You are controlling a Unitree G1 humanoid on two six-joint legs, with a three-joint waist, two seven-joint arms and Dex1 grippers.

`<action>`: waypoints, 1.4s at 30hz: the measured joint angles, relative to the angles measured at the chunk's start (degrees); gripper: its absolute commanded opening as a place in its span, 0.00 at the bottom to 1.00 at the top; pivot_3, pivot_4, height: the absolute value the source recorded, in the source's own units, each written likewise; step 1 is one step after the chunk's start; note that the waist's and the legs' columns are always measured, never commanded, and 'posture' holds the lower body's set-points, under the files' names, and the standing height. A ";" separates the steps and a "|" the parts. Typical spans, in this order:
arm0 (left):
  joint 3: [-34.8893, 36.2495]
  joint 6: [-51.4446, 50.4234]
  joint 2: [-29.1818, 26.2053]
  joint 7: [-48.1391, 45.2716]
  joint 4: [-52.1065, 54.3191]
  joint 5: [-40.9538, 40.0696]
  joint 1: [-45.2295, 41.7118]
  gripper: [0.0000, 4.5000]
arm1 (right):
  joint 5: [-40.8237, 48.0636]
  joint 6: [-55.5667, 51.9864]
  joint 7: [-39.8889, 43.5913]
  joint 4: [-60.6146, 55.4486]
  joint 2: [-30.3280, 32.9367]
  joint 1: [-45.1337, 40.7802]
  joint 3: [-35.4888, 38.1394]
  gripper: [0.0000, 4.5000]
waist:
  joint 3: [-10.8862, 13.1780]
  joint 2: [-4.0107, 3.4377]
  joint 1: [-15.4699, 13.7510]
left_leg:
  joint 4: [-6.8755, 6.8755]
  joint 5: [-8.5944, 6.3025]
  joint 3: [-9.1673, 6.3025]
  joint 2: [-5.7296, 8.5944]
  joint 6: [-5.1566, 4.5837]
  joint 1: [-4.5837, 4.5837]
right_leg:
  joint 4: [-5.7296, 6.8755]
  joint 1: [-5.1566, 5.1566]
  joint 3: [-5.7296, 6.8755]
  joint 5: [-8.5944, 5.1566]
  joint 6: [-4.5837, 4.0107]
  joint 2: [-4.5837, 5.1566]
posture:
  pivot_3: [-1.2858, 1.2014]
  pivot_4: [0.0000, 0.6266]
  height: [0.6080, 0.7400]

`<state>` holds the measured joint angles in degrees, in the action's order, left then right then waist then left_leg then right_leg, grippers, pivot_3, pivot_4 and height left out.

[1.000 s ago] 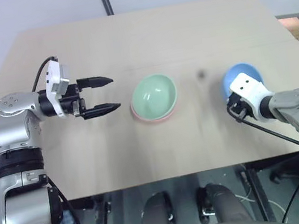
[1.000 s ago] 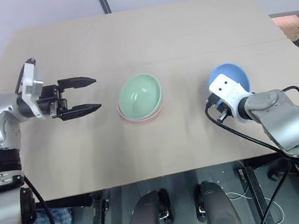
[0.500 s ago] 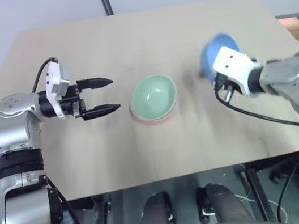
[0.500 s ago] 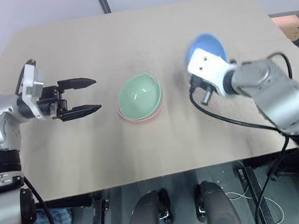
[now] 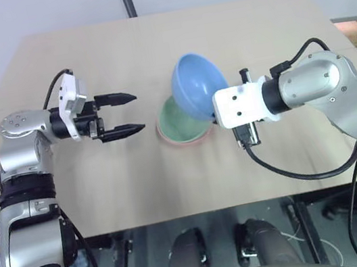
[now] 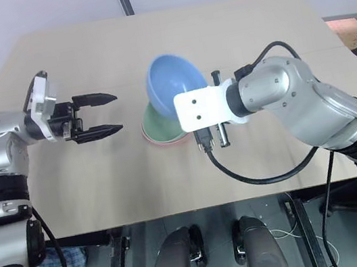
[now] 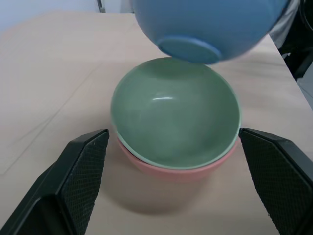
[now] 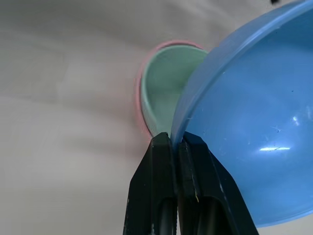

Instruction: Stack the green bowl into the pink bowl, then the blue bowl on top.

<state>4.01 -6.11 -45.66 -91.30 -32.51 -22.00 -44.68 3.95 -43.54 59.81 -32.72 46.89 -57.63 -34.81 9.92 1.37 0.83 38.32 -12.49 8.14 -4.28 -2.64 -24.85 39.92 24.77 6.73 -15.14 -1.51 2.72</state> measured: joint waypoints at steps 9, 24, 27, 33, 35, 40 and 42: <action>0.00 0.57 0.21 -0.27 -0.85 0.30 0.00 1.00 | -9.21 8.33 0.93 6.70 -4.96 -0.76 -3.56 0.09 | 0.00 0.00 0.08 | 0.04 0.00 0.02 0.00 0.00 0.01 | 0.04 0.00 0.00 0.00 0.00 0.00 | 0.52 0.24 1.00; 0.08 1.24 0.19 -0.26 -0.69 0.42 0.65 1.00 | -5.68 -3.14 2.78 8.09 -10.82 -1.17 9.04 0.54 | 0.00 0.01 -0.10 | 0.05 0.01 -0.01 0.01 0.01 0.00 | 0.05 -0.03 0.04 0.14 -0.22 0.01 | 0.52 0.24 1.00; 0.39 0.19 -0.14 -0.02 0.50 0.13 2.39 1.00 | -0.21 -9.51 2.76 7.74 -9.03 1.33 19.18 0.54 | -0.03 0.05 -0.18 | 0.04 0.00 -0.07 0.02 0.00 0.01 | -0.01 -0.09 0.09 0.14 -0.23 0.03 | 0.52 0.24 1.00; 2.33 -3.22 -1.49 1.81 4.38 -0.96 6.35 1.00 | 7.93 -12.55 1.92 8.03 -4.41 15.19 35.41 0.54 | -0.02 0.04 -0.16 | 0.00 0.00 -0.10 0.02 0.00 0.02 | -0.01 -0.09 0.09 0.13 -0.22 0.03 | 0.52 0.24 1.00; 3.18 -3.89 -2.45 2.57 6.07 -1.56 8.77 1.00 | 10.86 -10.49 3.34 8.84 -0.67 23.11 42.29 0.54 | -0.02 0.04 -0.16 | -0.01 0.00 -0.08 0.03 0.00 0.04 | -0.04 -0.11 0.07 0.12 -0.20 0.05 | 0.52 0.24 1.00; 5.46 -5.17 -3.18 3.58 9.17 -3.00 11.98 1.00 | 15.86 -6.39 6.82 11.21 2.76 34.82 53.06 0.54 | -0.02 0.02 -0.15 | -0.04 0.00 -0.12 0.00 0.00 0.14 | -0.03 -0.21 0.07 0.00 0.00 0.01 | 0.52 0.24 1.00; 6.78 -5.76 -3.58 4.28 10.05 -3.43 14.15 1.00 | 17.19 -2.54 8.79 14.10 3.61 40.07 57.35 0.54 | -0.02 0.02 -0.24 | -0.02 -0.01 -0.12 0.03 -0.01 0.13 | -0.03 -0.21 0.07 0.00 0.00 0.04 | 0.52 0.24 1.00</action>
<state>10.80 -11.87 -49.24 -87.02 -22.47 -25.43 -30.53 21.13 -46.08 68.61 -18.63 50.50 -17.55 22.54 9.90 1.39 0.59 38.30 -12.50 8.02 -4.25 -2.64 -24.72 39.89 24.57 6.80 -15.14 -1.51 2.76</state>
